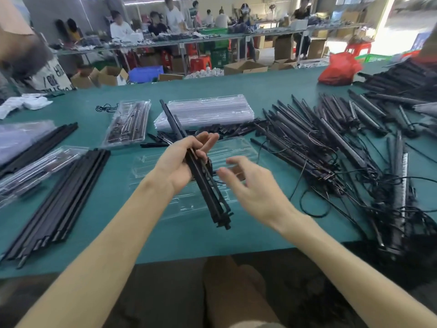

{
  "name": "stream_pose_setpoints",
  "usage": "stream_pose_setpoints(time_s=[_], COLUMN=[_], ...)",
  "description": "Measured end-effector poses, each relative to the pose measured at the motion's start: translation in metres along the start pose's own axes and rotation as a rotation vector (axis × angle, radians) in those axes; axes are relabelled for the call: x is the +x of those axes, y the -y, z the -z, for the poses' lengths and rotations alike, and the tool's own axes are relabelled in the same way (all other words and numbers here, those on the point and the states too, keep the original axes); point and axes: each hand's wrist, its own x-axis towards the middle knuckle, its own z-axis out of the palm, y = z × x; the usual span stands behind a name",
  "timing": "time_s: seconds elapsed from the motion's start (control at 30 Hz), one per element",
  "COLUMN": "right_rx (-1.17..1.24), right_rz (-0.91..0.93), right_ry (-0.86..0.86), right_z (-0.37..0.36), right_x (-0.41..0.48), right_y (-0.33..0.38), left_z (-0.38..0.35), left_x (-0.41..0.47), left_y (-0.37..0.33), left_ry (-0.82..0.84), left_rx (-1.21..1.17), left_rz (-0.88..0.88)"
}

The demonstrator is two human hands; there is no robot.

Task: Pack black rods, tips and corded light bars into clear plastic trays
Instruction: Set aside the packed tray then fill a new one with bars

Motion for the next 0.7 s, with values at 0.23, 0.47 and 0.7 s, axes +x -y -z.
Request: stream_pose_setpoints(time_s=[0.23, 0.47, 0.7], right_rx=[0.482, 0.205, 0.305], right_rz=[-0.180, -0.075, -0.139], right_ry=[0.161, 0.115, 0.191], right_z=[-0.021, -0.033, -0.062], right_x=[0.006, 0.011, 0.029], right_y=[0.004, -0.014, 0.000], left_z=[0.003, 0.008, 0.003], left_x=[-0.007, -0.019, -0.025], left_y=[-0.001, -0.007, -0.001], left_ry=[0.076, 0.185, 0.225], left_rx=[-0.012, 0.031, 0.068], left_rz=[0.008, 0.027, 0.060])
